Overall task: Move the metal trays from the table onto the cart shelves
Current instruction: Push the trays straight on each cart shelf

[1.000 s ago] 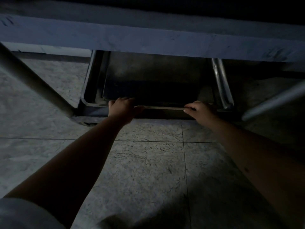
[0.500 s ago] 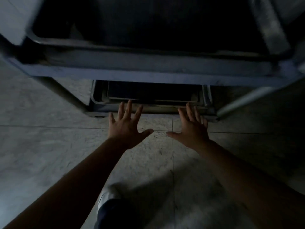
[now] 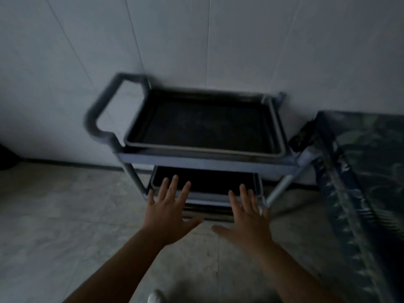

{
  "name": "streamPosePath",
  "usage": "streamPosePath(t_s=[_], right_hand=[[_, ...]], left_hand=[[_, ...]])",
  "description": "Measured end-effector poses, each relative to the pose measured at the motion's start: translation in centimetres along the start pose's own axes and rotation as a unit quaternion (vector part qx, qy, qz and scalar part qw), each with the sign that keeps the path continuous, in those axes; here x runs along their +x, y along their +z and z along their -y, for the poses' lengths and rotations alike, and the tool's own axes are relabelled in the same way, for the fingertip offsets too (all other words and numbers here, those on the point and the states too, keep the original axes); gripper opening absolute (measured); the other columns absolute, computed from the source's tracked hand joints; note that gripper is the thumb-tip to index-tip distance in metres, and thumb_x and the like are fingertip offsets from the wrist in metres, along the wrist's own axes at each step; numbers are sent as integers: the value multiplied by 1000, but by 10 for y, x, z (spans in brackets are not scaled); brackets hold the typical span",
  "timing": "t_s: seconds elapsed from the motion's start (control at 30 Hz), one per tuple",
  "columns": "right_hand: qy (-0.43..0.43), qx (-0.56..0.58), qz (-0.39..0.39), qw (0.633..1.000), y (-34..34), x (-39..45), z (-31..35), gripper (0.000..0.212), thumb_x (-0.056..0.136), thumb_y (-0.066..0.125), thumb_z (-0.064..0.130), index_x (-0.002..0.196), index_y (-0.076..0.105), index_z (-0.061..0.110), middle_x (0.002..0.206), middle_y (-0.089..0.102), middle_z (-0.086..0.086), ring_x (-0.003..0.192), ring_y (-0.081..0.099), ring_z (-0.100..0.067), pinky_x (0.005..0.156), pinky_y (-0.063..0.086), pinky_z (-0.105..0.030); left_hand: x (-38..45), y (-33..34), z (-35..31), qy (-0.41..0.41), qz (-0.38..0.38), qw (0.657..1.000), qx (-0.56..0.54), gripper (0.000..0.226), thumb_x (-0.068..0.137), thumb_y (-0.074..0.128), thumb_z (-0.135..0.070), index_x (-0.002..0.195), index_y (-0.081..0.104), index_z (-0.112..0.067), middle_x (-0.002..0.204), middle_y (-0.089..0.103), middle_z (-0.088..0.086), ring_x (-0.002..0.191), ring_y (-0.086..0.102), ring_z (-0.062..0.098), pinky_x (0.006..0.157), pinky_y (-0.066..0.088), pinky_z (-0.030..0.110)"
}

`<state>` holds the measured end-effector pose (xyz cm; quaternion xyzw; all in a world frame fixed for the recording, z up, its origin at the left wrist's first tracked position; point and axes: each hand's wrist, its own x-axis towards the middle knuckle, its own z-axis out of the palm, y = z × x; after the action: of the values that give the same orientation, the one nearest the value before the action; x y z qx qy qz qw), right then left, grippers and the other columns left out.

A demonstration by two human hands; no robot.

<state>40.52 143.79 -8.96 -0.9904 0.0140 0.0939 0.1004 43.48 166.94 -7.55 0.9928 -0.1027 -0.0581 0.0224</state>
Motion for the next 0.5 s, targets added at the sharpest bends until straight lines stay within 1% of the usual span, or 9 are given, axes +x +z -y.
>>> streamPosePath(t_s=[0.07,0.17,0.23,0.3,0.37,0.43,0.5], right_hand=[[-24,-8,-41,999,-58,-13,13,115,53,18,99,145,-15,40,143,-46,11,142,-27,-16,110,-7,-51],[-45,-8,-112,993,-127,-33,31,112,55,19,98,145,-13,39,145,-45,11,144,-21,-18,111,-1,-53],[-49,-9,-163,985,-161,-46,40,112,56,19,98,146,-13,39,151,-38,8,145,-19,-19,111,2,-55],[-56,-15,-208,976,-186,-60,49,113,56,20,98,147,-10,38,152,-35,7,145,-18,-19,111,2,-55],[-54,-16,-239,969,-204,-70,58,113,57,22,98,147,-10,38,150,-38,8,145,-18,-18,110,0,-54],[-45,-15,-259,965,-215,-77,67,113,57,25,97,147,-11,38,150,-39,8,145,-19,-18,110,1,-54],[-35,-22,-260,965,-222,-82,76,115,57,25,97,147,-12,37,150,-38,7,145,-20,-19,112,2,-56]], left_hand=[[-6,-61,-4,7,-47,999,4,110,60,-2,-99,151,-20,-40,157,-29,-1,146,-25,21,119,3,58],[-16,-137,-7,28,-116,993,5,108,63,2,-99,151,-21,-41,157,-29,-3,144,-27,18,118,3,57],[-25,-175,-7,44,-166,985,-2,108,64,4,-99,152,-19,-41,159,-25,-3,146,-23,19,118,4,56],[-36,-202,-6,57,-197,979,-2,108,64,6,-98,153,-18,-41,162,-22,-2,149,-19,22,118,4,56],[-46,-220,-3,67,-212,975,2,109,65,11,-98,153,-17,-40,165,-18,2,151,-15,26,118,4,57],[-53,-230,2,81,-224,971,10,109,68,15,-97,154,-15,-37,167,-14,5,152,-13,28,118,4,57],[-57,-235,8,89,-228,969,18,108,69,17,-96,154,-14,-37,167,-13,6,152,-13,29,118,4,58]])
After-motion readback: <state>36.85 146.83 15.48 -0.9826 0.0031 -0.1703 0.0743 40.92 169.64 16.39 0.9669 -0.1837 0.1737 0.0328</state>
